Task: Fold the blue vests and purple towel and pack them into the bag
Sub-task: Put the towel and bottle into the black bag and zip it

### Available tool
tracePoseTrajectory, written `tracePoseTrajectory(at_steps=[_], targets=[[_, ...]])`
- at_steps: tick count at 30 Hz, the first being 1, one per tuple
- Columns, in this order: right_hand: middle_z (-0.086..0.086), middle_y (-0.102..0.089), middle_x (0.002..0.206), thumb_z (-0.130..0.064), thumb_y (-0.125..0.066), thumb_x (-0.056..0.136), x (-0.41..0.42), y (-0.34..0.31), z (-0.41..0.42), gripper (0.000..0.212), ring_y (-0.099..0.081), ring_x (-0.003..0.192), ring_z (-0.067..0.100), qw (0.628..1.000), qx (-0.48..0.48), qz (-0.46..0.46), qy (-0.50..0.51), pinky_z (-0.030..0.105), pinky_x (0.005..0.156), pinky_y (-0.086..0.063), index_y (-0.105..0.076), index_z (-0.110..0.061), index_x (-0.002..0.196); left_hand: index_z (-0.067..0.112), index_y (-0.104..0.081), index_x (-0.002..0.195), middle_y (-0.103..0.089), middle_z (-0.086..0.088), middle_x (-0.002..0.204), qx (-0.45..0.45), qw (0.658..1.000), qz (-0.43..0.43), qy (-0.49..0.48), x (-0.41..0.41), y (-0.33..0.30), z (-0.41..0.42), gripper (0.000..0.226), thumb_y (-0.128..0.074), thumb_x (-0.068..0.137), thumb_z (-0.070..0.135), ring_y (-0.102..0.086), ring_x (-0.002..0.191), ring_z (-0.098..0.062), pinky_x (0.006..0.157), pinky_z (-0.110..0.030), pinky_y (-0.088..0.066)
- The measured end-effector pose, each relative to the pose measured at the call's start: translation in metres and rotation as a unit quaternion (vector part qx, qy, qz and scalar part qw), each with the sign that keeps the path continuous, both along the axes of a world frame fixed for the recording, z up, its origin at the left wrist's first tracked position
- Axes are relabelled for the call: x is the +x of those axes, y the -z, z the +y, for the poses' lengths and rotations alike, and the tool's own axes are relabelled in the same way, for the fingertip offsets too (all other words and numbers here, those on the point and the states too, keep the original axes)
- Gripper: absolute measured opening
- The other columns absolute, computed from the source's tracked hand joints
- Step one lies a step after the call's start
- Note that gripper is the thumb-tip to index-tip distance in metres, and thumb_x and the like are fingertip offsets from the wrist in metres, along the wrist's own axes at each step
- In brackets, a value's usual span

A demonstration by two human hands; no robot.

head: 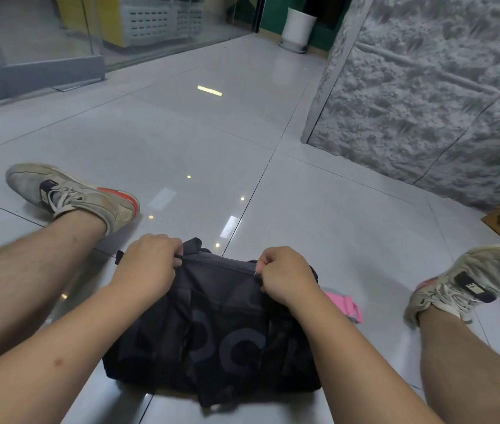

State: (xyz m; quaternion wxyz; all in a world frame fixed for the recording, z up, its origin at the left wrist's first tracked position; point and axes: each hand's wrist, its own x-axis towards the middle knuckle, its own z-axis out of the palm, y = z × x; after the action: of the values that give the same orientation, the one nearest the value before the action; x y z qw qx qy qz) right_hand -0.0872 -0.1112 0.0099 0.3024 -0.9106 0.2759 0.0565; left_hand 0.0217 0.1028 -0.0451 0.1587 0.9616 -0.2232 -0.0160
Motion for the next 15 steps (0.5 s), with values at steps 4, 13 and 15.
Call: tracePoseTrajectory(at_steps=[4,13,15], targets=[[0.009,-0.073,0.094,-0.003,-0.045,0.086,-0.003,-0.003,-0.011,0.027,-0.061,0.085,0.028,0.999,-0.03,-0.007,0.015,0.032,0.069,-0.045,-0.071,-0.007,0.091,0.02,-0.069,0.095,-0.064,-0.001,0.091,-0.002,1.0,0.007,-0.013,0.0,0.001,-0.001,0.014,-0.061,0.095,0.009,-0.059,0.094,-0.025,0.072,-0.035,-0.041],[0.01,-0.073,0.091,-0.005,-0.05,0.088,-0.013,-0.008,-0.03,0.022,-0.063,0.083,0.027,0.999,-0.04,0.029,0.0,0.032,0.07,-0.049,-0.071,-0.009,0.086,0.021,-0.067,0.096,-0.063,-0.001,0.09,0.033,0.999,0.024,-0.016,-0.002,0.0,-0.003,0.012,-0.06,0.092,0.012,-0.058,0.094,-0.026,0.077,-0.037,-0.048],[0.005,-0.07,0.081,-0.005,-0.053,0.087,-0.016,-0.011,-0.034,0.019,-0.057,0.074,0.021,1.0,-0.016,0.001,0.007,0.03,0.066,-0.047,-0.07,-0.012,0.079,0.022,-0.063,0.096,-0.063,0.0,0.093,0.041,0.999,0.028,-0.01,-0.007,-0.007,-0.009,0.017,-0.06,0.084,0.011,-0.056,0.093,-0.026,0.077,-0.037,-0.048]])
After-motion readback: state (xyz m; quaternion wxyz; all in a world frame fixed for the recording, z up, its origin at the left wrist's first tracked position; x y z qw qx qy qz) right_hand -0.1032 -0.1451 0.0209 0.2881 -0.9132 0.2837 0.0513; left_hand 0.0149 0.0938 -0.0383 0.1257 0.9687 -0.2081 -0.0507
